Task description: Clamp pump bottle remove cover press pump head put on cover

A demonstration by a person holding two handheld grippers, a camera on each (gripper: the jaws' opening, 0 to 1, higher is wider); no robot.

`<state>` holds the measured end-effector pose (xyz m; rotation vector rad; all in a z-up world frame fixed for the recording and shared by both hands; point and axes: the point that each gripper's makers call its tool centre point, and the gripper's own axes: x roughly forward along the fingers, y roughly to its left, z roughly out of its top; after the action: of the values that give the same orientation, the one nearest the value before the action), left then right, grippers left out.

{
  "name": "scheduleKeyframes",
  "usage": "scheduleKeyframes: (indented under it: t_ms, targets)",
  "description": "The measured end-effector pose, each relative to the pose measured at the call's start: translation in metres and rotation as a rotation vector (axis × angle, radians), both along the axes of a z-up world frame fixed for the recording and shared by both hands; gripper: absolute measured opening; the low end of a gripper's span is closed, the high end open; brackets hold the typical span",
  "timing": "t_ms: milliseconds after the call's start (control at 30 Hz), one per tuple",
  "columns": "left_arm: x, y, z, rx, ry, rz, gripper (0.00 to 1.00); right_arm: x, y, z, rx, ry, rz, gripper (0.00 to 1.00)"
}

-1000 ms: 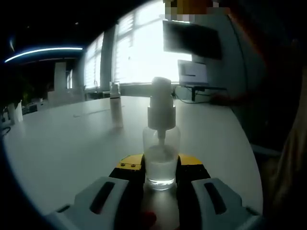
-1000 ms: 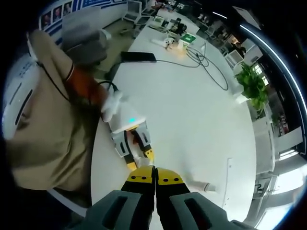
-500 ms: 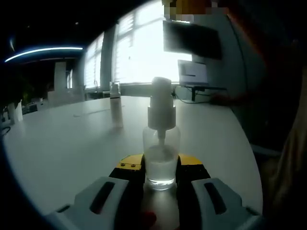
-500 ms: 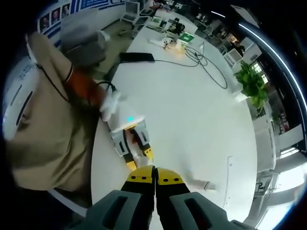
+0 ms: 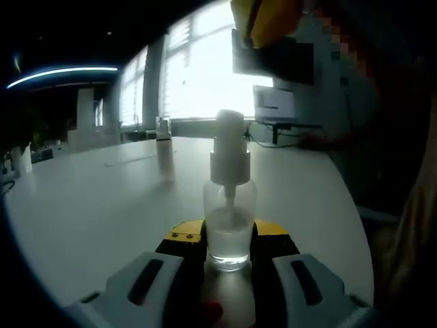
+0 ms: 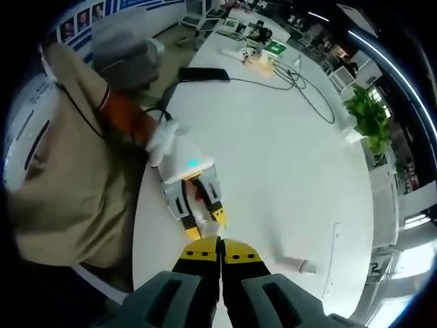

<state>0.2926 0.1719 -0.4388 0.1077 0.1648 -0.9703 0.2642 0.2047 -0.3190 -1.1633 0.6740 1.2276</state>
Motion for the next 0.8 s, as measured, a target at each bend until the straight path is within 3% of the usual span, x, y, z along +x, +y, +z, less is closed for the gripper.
scheduleKeyframes:
  t_ms: [800]
  targets:
    - [0.0,0.0,0.0,0.0,0.001,-0.001,0.16,0.005,-0.008,-0.02,-0.056,0.028,-0.002,0.0]
